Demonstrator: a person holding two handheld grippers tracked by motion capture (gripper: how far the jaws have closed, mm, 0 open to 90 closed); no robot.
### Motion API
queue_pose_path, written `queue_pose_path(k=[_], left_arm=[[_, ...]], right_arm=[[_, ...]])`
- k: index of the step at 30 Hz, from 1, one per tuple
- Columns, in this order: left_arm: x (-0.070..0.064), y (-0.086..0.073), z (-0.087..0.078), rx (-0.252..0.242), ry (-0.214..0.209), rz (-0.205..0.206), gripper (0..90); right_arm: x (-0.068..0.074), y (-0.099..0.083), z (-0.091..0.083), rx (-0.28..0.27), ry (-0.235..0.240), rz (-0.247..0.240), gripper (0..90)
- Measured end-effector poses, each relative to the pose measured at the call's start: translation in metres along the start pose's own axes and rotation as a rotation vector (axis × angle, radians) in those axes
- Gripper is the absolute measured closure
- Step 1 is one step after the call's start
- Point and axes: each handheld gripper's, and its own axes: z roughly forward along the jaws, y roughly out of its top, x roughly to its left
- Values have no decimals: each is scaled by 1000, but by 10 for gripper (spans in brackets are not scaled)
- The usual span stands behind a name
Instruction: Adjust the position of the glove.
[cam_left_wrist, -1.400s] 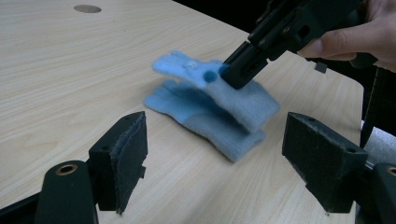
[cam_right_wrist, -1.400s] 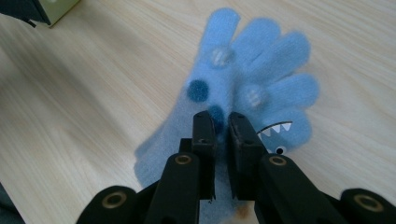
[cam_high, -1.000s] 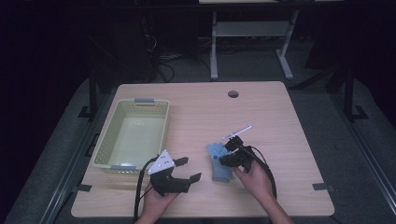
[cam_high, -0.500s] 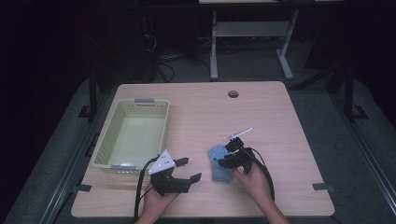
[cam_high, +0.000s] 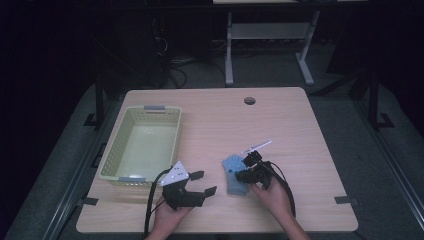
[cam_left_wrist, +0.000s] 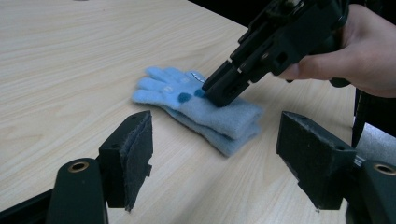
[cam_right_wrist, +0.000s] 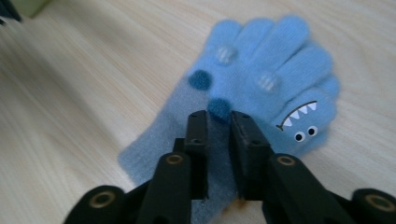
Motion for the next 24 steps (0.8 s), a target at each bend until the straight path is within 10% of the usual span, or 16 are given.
queue_pose_path(k=[11, 24], left_arm=[[0, 8, 8, 17, -27, -78, 317], [10, 15, 47, 166, -78, -317, 312]], right_arm=[[-15, -10, -19, -71, 76, 50, 603], [-35, -33, -27, -125, 200, 225, 472]])
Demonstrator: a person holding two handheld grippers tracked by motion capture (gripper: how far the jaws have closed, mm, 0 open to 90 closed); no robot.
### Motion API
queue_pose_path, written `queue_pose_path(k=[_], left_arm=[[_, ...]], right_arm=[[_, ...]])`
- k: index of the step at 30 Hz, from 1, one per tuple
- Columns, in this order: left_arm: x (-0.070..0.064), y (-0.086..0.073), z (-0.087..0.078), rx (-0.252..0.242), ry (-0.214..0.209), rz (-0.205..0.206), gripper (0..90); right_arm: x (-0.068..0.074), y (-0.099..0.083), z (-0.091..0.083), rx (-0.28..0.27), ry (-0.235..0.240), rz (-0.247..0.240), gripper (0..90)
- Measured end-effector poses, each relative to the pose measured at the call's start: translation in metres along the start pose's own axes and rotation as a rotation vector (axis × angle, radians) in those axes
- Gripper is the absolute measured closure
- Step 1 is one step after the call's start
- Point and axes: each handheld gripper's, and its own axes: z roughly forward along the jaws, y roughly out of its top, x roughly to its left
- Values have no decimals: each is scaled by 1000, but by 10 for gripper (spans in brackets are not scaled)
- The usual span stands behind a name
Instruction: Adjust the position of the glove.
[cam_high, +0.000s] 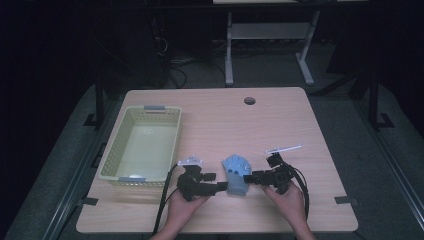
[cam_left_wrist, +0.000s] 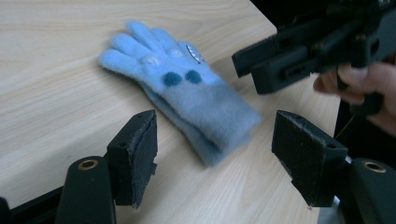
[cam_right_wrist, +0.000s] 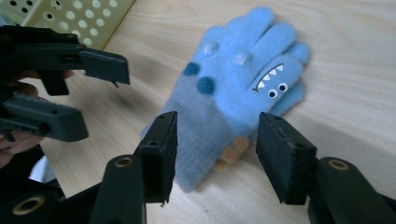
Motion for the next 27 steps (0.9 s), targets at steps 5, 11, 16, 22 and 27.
queue_pose_path(k=[5, 11, 16, 22, 27], left_arm=[[4, 8, 12, 31, 7, -84, 322], [10, 9, 20, 25, 29, -144, 351], [12, 9, 24, 30, 29, -172, 389], [13, 5, 30, 66, 21, -183, 419], [14, 4, 34, 80, -1, -201, 450]], right_arm=[[-10, -4, 3, -15, 41, 55, 451], [-12, -7, 7, -11, 51, 86, 451], [-15, -10, 7, -22, 46, 117, 454], [-17, -11, 10, -17, 46, 121, 462], [-20, -14, 16, -9, 72, 141, 475]])
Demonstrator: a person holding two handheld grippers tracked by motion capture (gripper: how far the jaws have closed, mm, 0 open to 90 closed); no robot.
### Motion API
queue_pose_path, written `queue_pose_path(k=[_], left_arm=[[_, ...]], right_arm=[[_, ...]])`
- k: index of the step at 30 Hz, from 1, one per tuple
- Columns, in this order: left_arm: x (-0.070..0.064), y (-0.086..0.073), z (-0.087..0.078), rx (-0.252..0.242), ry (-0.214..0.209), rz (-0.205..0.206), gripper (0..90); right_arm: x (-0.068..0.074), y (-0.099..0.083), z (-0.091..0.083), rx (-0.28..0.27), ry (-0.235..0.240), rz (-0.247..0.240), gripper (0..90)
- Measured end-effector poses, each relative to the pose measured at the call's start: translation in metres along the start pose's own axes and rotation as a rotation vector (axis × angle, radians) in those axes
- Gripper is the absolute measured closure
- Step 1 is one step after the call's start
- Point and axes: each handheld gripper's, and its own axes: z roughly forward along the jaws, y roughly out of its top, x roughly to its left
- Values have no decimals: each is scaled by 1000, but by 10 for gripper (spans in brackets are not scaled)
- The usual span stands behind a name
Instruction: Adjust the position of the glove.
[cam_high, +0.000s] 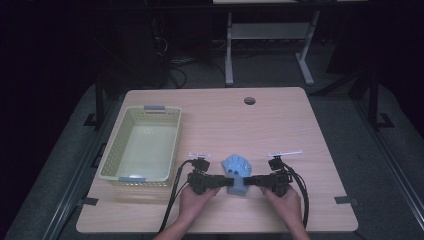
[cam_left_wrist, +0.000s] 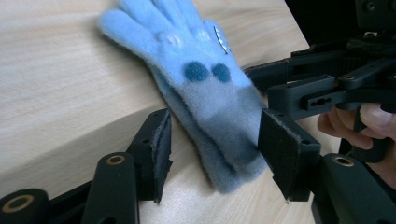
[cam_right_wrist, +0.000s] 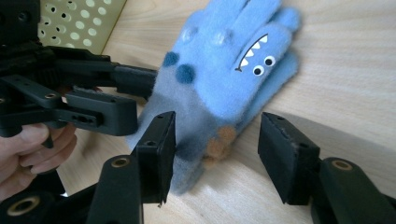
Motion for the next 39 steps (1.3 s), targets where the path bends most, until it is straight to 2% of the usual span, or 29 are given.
queue_pose_path(k=[2, 12, 13, 24, 31, 33, 39], left_arm=[[1, 0, 1, 0, -4, -11, 462], [2, 0, 3, 3, -14, -3, 533], [2, 0, 4, 4, -19, -20, 544], [3, -1, 7, -3, -25, -5, 607], [5, -2, 9, -1, -50, -27, 654], [7, -2, 10, 0, -65, -52, 672], [10, -1, 11, -1, -93, -79, 699]], right_arm=[[0, 0, 0, -2, 3, 4, 480], [2, -3, 5, -5, 6, 7, 559], [3, -3, 6, -8, 5, 9, 575], [5, -6, 11, -14, 23, 16, 624], [6, -7, 13, -19, 29, 11, 643], [6, -6, 13, -21, 29, 5, 664], [9, -6, 13, -24, 28, -13, 715]])
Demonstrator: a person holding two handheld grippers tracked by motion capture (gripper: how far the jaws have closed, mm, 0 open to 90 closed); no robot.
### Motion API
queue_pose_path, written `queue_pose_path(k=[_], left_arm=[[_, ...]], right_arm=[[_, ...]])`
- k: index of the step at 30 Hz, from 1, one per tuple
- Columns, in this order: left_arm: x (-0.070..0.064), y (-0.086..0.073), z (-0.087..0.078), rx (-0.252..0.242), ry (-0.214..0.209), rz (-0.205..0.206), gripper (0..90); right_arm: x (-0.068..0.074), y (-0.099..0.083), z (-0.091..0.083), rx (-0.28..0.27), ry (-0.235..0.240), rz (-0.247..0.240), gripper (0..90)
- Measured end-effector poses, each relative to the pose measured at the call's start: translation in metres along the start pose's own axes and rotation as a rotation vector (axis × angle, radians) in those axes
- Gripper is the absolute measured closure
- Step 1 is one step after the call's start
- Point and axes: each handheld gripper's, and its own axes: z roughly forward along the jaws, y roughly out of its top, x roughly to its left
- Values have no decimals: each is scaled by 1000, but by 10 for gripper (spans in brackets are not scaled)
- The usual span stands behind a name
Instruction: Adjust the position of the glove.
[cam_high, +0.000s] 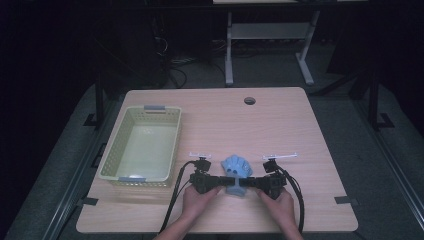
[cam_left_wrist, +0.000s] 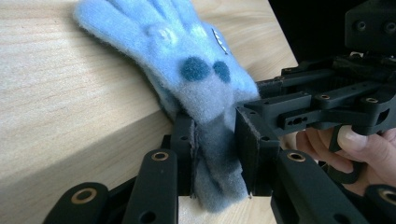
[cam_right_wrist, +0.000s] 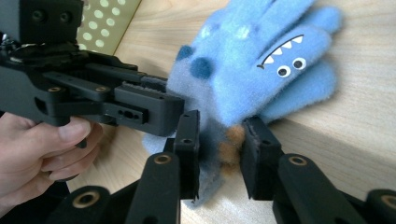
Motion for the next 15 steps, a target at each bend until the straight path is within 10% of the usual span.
queue_pose_path(k=[15], left_arm=[[5, 2, -3, 10, -58, 6, 764]], right_arm=[[3, 2, -3, -10, 35, -29, 774]])
